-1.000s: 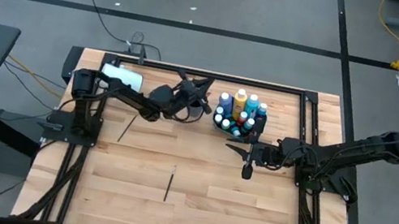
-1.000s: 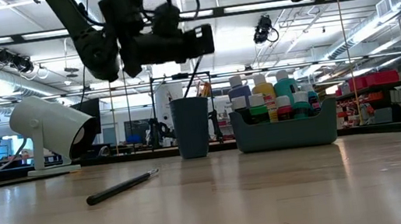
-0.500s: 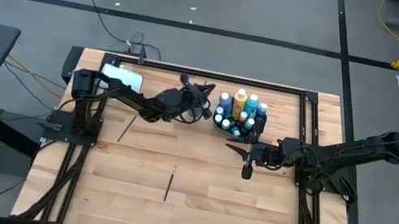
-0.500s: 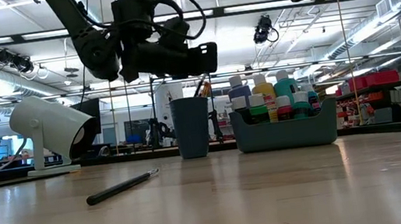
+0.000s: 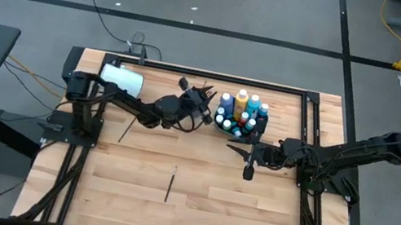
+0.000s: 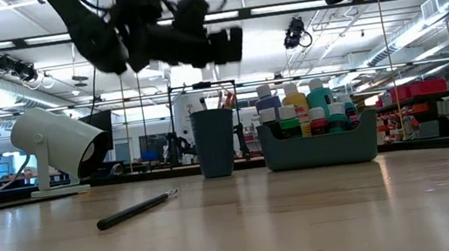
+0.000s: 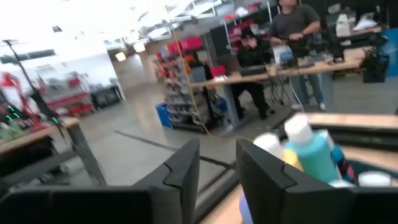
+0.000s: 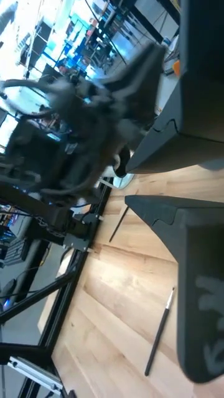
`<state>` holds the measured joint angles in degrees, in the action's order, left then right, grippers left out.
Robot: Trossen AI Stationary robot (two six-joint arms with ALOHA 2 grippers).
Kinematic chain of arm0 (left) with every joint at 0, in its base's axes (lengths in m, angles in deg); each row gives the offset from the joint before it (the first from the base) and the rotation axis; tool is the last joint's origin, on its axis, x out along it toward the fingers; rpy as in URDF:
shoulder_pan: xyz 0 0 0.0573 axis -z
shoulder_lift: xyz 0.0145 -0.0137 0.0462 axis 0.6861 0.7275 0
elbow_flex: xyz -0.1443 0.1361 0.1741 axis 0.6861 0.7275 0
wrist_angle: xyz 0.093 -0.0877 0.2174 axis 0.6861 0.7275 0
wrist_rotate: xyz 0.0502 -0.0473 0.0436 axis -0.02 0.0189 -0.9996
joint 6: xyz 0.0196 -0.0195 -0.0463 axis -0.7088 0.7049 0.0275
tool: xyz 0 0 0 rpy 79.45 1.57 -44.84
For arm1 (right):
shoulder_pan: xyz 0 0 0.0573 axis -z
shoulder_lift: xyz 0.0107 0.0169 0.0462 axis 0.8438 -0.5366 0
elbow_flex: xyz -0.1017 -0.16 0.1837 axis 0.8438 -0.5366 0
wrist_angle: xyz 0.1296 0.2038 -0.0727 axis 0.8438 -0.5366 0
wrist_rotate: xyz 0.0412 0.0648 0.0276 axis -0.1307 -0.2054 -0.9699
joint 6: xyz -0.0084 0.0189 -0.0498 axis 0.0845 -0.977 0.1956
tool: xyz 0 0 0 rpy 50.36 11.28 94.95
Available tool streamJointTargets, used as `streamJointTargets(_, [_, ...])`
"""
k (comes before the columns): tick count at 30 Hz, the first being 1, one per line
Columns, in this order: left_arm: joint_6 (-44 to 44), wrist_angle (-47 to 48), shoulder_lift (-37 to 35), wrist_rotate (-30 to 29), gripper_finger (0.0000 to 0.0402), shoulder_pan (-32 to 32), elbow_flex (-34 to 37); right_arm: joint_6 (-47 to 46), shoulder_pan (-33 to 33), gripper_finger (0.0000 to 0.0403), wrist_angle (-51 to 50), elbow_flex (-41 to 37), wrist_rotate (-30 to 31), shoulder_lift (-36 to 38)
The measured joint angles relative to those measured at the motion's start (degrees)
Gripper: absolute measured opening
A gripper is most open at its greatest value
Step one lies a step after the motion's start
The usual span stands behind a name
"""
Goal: Pick & Place Paint Supplies
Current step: Put the gold paint brush into the blue cup
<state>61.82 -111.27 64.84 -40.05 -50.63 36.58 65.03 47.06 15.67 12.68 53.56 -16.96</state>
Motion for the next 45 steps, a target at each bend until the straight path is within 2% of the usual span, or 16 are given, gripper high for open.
streamJointTargets(6, [-9.18, 2.87, -8.31, -9.75, 0.0143, 7.16, 0.0, 0.02, 0.0, 0.0071, 0.0, 0.0, 0.02, 0.0])
streamJointTargets(10, [-6.57, 14.42, -15.17, -16.01, 0.0152, 13.03, -0.02, -0.13, 0.0, 0.0071, 0.0, 0.0, 0.01, 0.0])
streamJointTargets(14, [4.84, 31.26, -20.92, -18.31, 0.0153, 18.66, -0.06, -0.14, -0.02, 0.0071, 0.02, 0.0, 0.02, 0.0])
streamJointTargets(20, [30.3, 55.81, -25.02, -16.4, 0.0153, 24.2, -0.07, -0.15, -0.02, 0.0071, 0.02, 0.0, 0.02, 0.0])
streamJointTargets(27, [58.66, 82.53, -24.36, -5.06, 0.0153, 24.44, 0.0, -0.15, -0.02, 0.0071, 0.02, 0.0, 0.04, 0.0])
streamJointTargets(32, [73.57, 99.02, -24.36, -5.2, 0.0153, 24.3, 0.0, -0.15, 0.0, 0.0071, 0.03, 0.0, 0.02, 0.02])
streamJointTargets(36, [81.25, 105.95, -24.38, -5.26, 0.0153, 23.6, 0.45, -0.15, 0.0, 0.0071, 0.0, 0.0, 0.03, 0.02])
streamJointTargets(40, [84.71, 106.31, -24.4, -4.61, 0.0153, 22.48, 4.09, -0.15, 0.02, 0.0071, 0.0, 0.0, 0.04, 0.02])
streamJointTargets(43, [88.91, 105.68, -24.4, -0.81, 0.0153, 20.94, 7.76, -0.15, 0.02, 0.0071, 0.0, 0.0, 0.04, 0.02])
streamJointTargets(45, [91.27, 104.3, -24.4, -1.31, 0.0153, 20.58, 10.43, -0.15, 0.02, 0.0071, 0.02, 0.0, 0.04, 0.02])
